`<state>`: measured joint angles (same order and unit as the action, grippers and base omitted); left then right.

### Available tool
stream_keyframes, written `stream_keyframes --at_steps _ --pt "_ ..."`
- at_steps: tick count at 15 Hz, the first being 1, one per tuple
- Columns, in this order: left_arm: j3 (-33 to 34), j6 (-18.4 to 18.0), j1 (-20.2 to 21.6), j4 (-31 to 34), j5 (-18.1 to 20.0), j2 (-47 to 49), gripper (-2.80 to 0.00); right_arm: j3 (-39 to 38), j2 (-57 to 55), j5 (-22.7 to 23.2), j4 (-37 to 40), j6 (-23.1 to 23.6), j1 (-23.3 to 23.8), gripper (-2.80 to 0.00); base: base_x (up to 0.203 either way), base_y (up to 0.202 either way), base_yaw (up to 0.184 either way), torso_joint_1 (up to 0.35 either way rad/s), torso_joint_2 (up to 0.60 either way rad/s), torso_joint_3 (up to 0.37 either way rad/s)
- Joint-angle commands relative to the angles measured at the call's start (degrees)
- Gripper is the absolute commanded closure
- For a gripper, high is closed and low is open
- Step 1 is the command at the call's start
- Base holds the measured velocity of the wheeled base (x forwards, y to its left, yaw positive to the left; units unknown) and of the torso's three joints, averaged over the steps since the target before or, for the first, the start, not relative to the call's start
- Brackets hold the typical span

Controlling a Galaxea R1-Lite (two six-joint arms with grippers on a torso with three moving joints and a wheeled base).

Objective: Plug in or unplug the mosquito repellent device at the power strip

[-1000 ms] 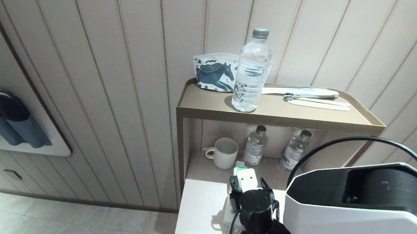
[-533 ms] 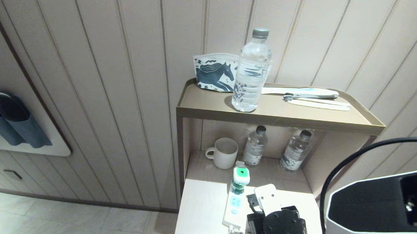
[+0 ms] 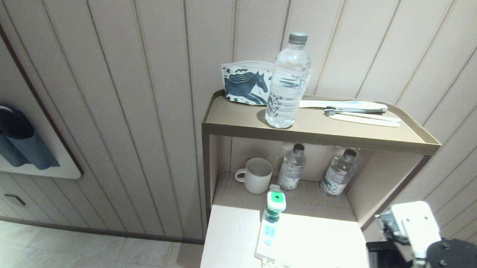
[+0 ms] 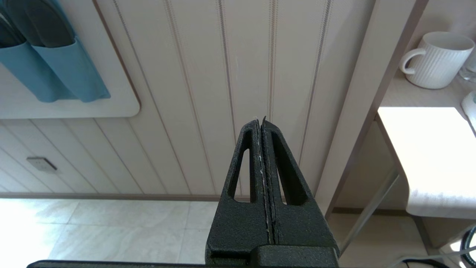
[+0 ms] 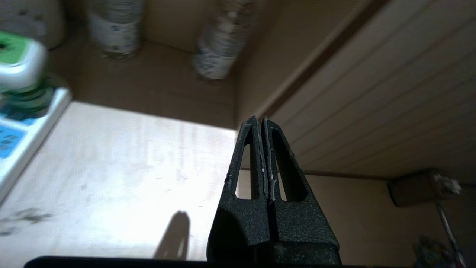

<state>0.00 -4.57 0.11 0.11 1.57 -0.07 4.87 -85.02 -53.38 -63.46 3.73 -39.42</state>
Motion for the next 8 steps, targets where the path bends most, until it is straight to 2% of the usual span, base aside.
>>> stream_keyframes --at_steps 1,3,4,5,6,8 --pt "0.00 -0.09 0.07 -0.02 0.02 0.07 0.00 0.88 21.47 1.15 10.88 1.17 8.56 0.00 0.000 0.000 0.000 0.000 0.00 0.000" --pt "0.00 -0.07 -0.02 -0.02 0.02 0.07 0.00 2.05 35.50 9.22 23.53 2.91 24.99 0.00 0.000 0.000 0.000 0.000 0.00 0.000" --pt "0.00 -0.04 0.07 -0.02 0.02 0.07 0.00 2.18 41.27 15.69 29.24 3.22 32.35 0.00 0.000 0.000 0.000 0.000 0.00 0.000" --pt "0.00 -0.09 0.07 -0.02 0.02 0.07 0.00 1.91 47.11 24.33 34.54 2.89 37.84 0.00 0.000 0.000 0.000 0.000 0.00 0.000" --pt "0.00 -0.08 -0.02 -0.02 0.02 0.07 0.00 1.23 52.69 32.26 38.90 2.03 41.00 0.00 0.000 0.000 0.000 0.000 0.00 0.000" --pt "0.00 0.00 -0.02 -0.02 0.02 0.07 0.00 -1.07 62.64 43.18 45.99 0.10 43.15 0.00 0.000 0.000 0.000 0.000 0.00 0.000"
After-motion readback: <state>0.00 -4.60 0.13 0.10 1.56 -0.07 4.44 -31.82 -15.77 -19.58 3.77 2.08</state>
